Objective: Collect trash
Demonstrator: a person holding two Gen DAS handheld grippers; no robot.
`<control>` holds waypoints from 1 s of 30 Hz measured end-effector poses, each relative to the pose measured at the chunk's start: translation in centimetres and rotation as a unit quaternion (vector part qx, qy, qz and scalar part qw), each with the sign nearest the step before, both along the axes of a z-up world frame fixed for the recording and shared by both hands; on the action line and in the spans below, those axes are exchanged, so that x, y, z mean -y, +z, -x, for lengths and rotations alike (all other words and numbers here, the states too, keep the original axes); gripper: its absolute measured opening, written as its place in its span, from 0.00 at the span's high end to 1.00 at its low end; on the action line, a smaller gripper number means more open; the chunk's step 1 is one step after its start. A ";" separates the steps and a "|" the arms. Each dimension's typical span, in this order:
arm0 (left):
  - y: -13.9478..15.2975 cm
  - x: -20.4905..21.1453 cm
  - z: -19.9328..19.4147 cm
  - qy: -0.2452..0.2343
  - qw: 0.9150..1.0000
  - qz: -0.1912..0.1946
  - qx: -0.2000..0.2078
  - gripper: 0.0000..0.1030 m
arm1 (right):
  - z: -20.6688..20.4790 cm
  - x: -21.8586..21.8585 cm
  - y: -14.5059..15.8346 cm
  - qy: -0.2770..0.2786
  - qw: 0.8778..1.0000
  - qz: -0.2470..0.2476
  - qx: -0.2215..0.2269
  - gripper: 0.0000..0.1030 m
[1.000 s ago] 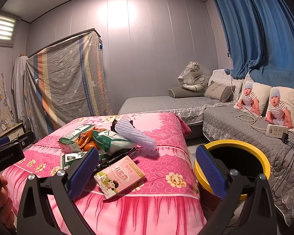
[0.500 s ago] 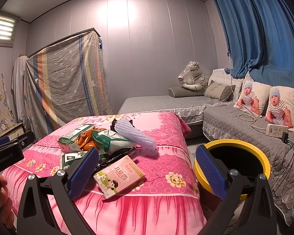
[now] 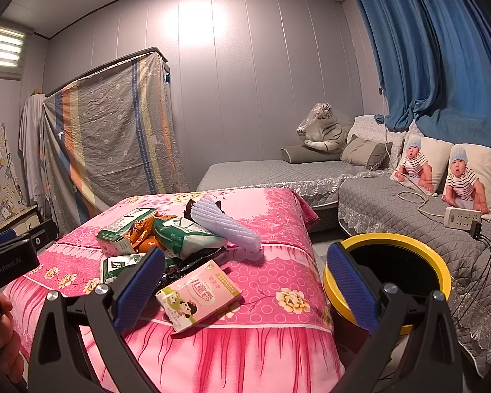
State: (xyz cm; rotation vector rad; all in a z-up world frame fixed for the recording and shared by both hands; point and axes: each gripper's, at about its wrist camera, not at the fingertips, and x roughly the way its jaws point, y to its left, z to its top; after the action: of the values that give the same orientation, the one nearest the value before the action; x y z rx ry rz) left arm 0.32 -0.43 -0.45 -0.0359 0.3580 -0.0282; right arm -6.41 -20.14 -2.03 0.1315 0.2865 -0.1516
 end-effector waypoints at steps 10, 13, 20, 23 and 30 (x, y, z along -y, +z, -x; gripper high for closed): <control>-0.1 -0.1 0.0 -0.007 1.000 0.003 0.002 0.08 | 0.0 0.0 0.0 0.000 1.000 0.001 0.000 0.07; 0.0 -0.1 0.1 -0.005 1.000 -0.001 0.007 0.08 | -0.2 0.2 0.1 0.000 1.000 0.006 0.000 0.07; -0.1 -0.6 -0.4 0.002 1.000 -0.013 0.008 0.08 | -1.9 1.0 1.1 0.024 1.000 0.017 -0.006 0.07; -0.2 -1.7 -1.8 -0.010 1.000 -0.017 -0.008 0.08 | -4.9 -0.1 1.2 0.121 0.990 0.057 -0.040 0.07; -0.7 -4.8 -6.9 -0.054 0.995 -0.053 -0.063 0.08 | -13.8 -1.9 2.1 0.277 0.950 0.080 -0.123 0.07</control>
State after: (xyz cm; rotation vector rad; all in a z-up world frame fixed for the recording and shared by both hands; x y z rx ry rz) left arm 7.18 4.36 -1.15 0.0864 0.4862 -0.1152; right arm 7.40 -18.29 0.06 -0.1327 0.5471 0.3710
